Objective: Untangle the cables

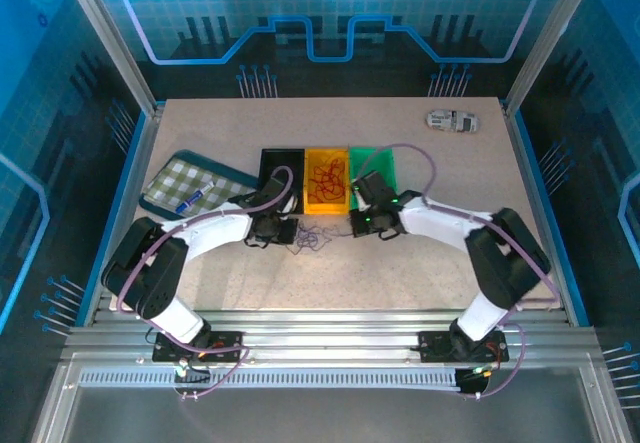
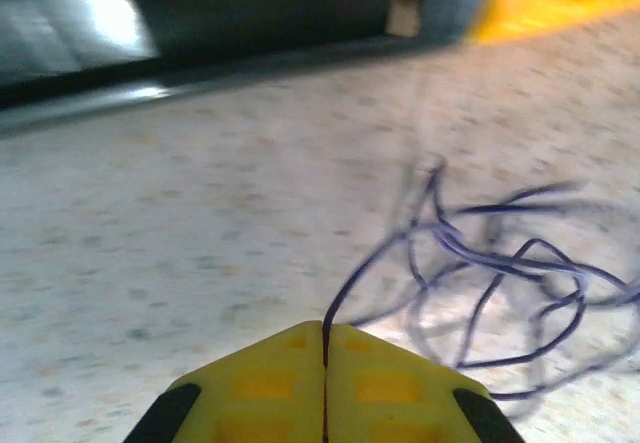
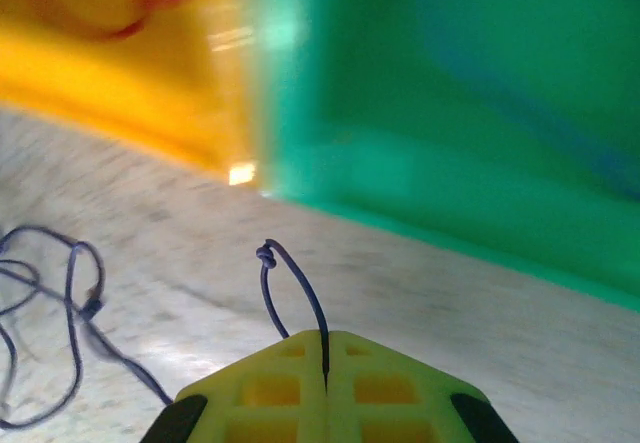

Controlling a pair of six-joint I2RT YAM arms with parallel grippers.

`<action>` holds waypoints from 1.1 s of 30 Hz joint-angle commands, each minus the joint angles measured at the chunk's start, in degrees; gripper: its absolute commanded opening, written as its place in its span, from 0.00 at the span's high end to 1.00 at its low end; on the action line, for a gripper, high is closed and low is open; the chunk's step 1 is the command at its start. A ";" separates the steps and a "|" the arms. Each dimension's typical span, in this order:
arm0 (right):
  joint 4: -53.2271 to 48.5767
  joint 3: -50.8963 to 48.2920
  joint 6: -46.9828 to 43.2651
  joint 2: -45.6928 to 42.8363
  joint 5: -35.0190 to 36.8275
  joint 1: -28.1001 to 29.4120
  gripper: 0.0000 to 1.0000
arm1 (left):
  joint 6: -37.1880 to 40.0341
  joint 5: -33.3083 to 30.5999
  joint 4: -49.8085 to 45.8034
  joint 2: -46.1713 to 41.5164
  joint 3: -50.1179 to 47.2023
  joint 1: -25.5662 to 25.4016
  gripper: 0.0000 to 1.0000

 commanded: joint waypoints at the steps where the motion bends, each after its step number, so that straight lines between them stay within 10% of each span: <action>1: -2.51 -4.97 9.13 -4.86 7.87 -7.34 1.00 | -4.55 -5.32 -3.27 -1.47 -1.36 2.90 1.00; 9: -3.46 -9.51 10.11 -13.74 7.47 -20.77 1.00 | -7.46 -6.69 -4.63 0.55 -1.38 5.39 1.00; 19: -0.99 -8.97 8.36 -14.08 6.59 -19.65 1.00 | -1.18 1.65 0.85 -3.55 -0.76 4.69 1.00; 27: -1.51 -9.75 8.20 -12.95 8.13 -21.79 1.00 | -10.04 -25.09 -6.21 -19.43 -1.36 7.96 1.00; 33: -2.69 -9.70 7.20 -10.74 8.59 -24.73 0.99 | -11.27 -33.59 -15.74 -20.04 7.68 12.79 1.00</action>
